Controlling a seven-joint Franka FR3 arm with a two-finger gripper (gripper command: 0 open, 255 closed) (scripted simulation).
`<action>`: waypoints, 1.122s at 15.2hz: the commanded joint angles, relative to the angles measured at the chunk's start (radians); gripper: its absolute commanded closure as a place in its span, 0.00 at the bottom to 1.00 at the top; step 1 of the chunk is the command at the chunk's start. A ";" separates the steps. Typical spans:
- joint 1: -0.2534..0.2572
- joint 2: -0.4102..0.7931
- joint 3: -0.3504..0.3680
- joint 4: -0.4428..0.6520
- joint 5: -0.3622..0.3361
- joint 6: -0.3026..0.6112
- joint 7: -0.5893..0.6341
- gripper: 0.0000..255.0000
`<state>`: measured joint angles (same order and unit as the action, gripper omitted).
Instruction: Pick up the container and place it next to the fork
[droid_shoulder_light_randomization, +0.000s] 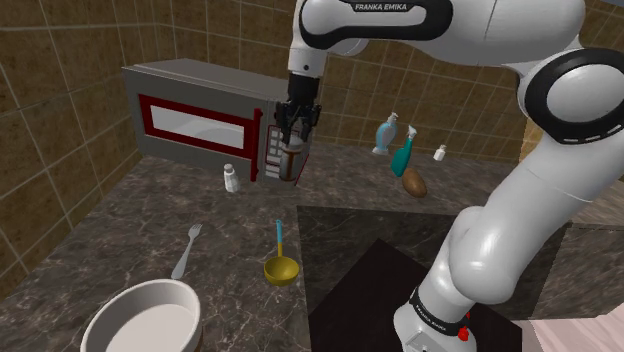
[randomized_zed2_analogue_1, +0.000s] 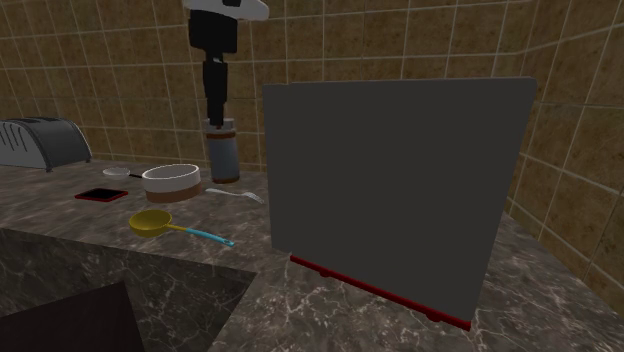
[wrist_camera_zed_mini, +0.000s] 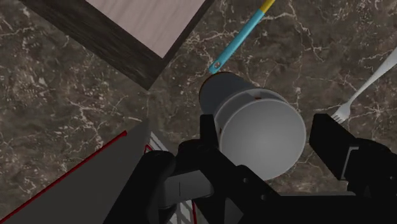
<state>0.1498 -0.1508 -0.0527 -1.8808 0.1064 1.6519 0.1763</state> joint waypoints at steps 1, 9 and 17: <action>0.020 -0.011 0.026 -0.011 0.007 0.006 0.046 1.00; 0.104 0.001 0.139 -0.001 0.036 0.032 0.236 1.00; 0.197 0.089 0.258 0.095 0.044 0.053 0.447 1.00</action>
<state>0.3304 -0.0866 0.1848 -1.8178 0.1520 1.7064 0.5822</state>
